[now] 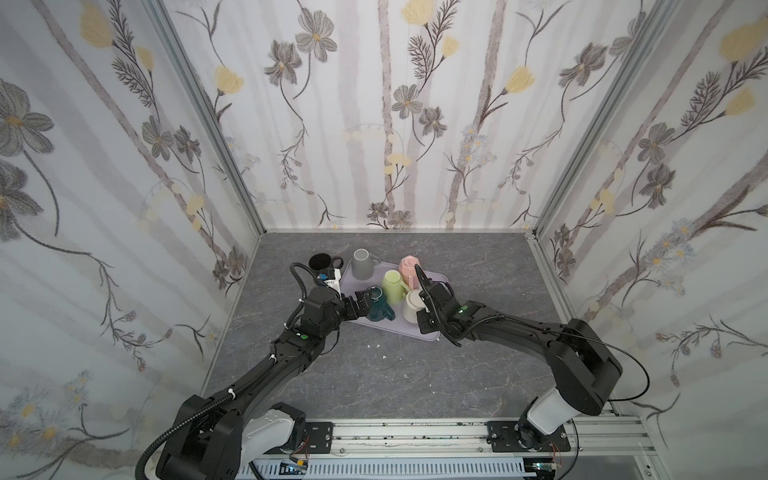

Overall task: Turn the mug right side up
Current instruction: 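Lower the right gripper onto the cream mug's handle and close it, then lift the cream mug with the right gripper and turn its opening toward the left gripper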

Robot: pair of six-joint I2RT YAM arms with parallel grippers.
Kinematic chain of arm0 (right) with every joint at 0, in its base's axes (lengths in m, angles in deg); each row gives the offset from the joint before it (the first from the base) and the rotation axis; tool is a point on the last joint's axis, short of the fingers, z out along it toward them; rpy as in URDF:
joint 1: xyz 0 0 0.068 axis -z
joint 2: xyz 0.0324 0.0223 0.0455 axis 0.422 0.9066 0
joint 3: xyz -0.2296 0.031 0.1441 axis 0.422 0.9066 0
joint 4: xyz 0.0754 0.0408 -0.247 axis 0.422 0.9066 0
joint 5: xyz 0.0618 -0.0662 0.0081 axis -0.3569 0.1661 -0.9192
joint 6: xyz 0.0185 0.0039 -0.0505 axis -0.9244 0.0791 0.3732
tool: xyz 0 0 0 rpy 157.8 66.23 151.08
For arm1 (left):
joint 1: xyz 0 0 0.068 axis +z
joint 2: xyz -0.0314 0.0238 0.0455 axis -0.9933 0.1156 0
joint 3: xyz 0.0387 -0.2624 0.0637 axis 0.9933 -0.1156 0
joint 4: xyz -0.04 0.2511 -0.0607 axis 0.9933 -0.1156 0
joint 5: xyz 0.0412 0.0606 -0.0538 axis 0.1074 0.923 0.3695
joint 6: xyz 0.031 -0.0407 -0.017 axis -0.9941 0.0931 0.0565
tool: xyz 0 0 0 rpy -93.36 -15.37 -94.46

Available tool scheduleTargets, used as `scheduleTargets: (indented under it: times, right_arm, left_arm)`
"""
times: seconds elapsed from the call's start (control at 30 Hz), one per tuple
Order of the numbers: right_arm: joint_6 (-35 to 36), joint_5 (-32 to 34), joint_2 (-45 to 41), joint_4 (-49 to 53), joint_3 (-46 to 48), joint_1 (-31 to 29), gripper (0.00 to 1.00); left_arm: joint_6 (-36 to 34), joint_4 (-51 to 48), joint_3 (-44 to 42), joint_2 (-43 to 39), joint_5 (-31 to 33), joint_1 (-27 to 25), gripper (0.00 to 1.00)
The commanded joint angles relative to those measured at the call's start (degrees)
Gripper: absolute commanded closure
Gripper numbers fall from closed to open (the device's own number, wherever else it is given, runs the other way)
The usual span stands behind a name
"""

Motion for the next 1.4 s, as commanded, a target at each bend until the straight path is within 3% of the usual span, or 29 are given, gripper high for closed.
scheduleTargets:
  times: [0.0, 0.77, 1.1, 1.37]
  right_arm:
    - [-1.43, -2.33, -1.77, -7.57, 1.29, 0.86, 0.94]
    - [-5.67, -9.74, -16.30, -21.06, 13.98, 6.21, 0.94]
    - [-6.52, -12.18, -20.87, -29.83, 18.77, 6.93, 0.94]
    - [-7.30, -14.91, -24.16, -37.50, 21.86, 7.05, 0.94]
  left_arm:
    - [0.93, 1.09, 0.45, 0.29, 0.07, -0.01, 0.00]
    - [1.30, 1.11, 1.44, 1.54, -1.78, 0.07, 0.00]
    - [1.97, 2.74, 3.48, 3.59, -6.18, -1.06, 0.00]
    - [8.21, 5.11, 5.04, 4.77, -8.29, -3.76, 0.00]
